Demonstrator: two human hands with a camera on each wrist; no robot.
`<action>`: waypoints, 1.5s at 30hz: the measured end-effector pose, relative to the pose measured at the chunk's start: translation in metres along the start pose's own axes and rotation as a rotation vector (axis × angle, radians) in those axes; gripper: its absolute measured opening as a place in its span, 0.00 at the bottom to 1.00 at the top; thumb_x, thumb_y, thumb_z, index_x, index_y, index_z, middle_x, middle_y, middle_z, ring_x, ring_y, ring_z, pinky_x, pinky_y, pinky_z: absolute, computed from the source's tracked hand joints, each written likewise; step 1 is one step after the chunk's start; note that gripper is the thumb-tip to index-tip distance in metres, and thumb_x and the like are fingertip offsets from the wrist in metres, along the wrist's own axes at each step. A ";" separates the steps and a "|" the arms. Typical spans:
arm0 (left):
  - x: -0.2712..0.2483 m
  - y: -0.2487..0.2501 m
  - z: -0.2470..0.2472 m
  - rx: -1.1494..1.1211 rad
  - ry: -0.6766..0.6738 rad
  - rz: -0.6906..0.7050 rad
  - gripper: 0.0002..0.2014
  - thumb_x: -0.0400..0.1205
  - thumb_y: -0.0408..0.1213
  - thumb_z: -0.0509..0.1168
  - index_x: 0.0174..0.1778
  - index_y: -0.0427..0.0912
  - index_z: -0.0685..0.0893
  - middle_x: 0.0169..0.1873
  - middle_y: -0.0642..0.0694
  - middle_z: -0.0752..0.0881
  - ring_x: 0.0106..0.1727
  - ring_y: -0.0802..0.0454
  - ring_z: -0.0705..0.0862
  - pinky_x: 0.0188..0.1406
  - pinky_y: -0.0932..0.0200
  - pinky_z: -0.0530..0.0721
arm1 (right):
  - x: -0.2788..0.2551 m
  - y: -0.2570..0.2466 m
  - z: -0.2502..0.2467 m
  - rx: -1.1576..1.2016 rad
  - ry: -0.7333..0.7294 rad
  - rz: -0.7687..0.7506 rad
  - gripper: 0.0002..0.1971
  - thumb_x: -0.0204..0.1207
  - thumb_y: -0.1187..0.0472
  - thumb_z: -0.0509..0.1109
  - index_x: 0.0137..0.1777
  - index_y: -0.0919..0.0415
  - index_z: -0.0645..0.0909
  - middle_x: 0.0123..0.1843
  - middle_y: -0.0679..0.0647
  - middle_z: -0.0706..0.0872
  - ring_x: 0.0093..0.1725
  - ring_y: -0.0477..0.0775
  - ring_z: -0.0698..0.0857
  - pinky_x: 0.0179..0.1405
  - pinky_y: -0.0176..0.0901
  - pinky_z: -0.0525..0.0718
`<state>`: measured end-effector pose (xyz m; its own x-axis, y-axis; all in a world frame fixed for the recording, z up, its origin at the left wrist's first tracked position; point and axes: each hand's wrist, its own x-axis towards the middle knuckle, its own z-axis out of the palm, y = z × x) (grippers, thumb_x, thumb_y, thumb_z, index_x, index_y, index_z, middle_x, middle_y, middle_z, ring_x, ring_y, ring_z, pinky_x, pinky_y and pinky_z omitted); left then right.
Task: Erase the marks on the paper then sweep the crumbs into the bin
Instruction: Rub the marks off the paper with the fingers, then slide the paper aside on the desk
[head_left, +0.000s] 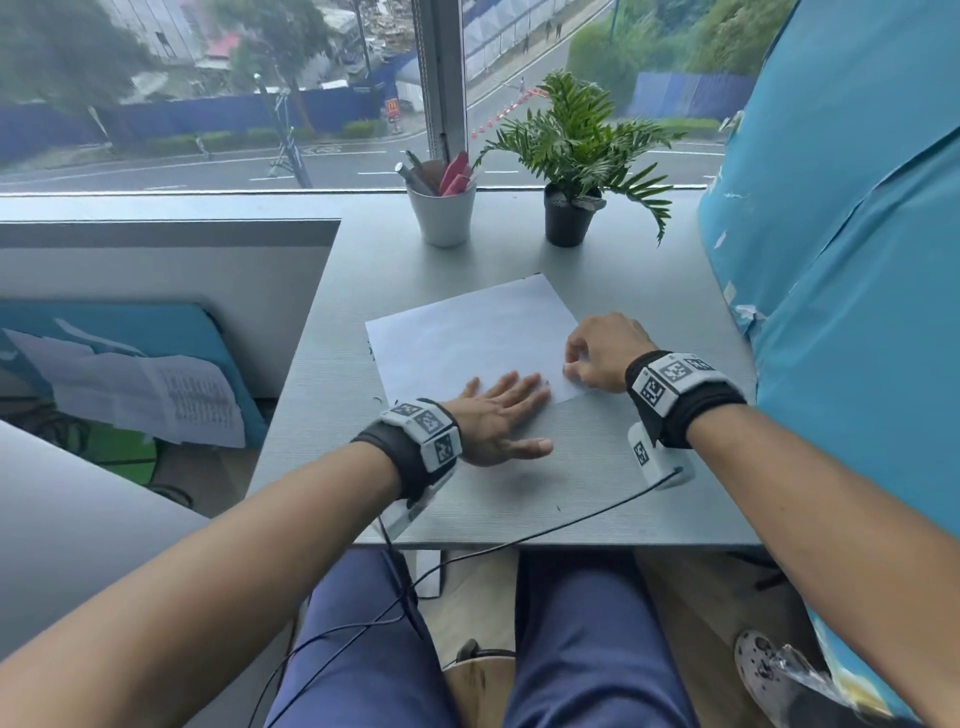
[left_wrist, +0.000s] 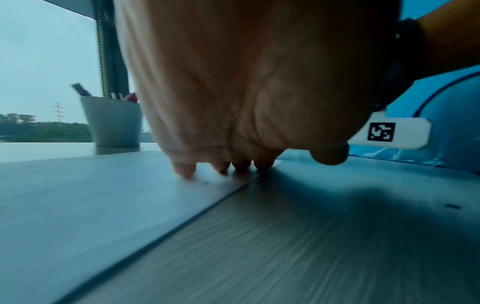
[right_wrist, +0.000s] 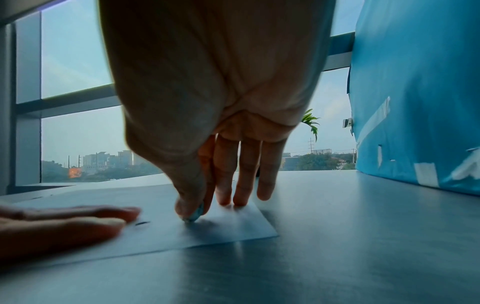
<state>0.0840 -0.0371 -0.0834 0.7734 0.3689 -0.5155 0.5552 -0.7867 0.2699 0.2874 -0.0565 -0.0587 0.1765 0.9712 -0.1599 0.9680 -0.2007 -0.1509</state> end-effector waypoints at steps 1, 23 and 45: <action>-0.007 -0.009 0.000 -0.013 0.001 -0.050 0.42 0.84 0.69 0.46 0.87 0.53 0.35 0.84 0.52 0.29 0.85 0.49 0.30 0.83 0.33 0.35 | 0.000 0.000 0.001 0.008 0.002 0.002 0.08 0.72 0.51 0.74 0.48 0.50 0.89 0.52 0.50 0.90 0.55 0.55 0.86 0.49 0.38 0.75; 0.001 -0.047 -0.012 0.094 0.022 -0.109 0.40 0.84 0.69 0.43 0.86 0.56 0.34 0.85 0.52 0.30 0.86 0.47 0.33 0.84 0.35 0.37 | 0.002 -0.002 0.004 -0.067 -0.001 -0.022 0.05 0.73 0.52 0.73 0.46 0.50 0.87 0.53 0.52 0.89 0.55 0.58 0.85 0.52 0.45 0.80; -0.011 -0.144 -0.065 -0.155 0.424 -0.649 0.25 0.70 0.52 0.80 0.58 0.42 0.87 0.61 0.41 0.75 0.63 0.41 0.77 0.64 0.53 0.78 | -0.003 -0.010 0.004 -0.041 0.000 0.032 0.05 0.72 0.52 0.72 0.44 0.50 0.87 0.50 0.52 0.89 0.52 0.58 0.86 0.51 0.44 0.81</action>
<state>0.0156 0.1045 -0.0637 0.3133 0.9125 -0.2631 0.9477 -0.2829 0.1474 0.2768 -0.0580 -0.0605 0.2076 0.9643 -0.1643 0.9682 -0.2265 -0.1060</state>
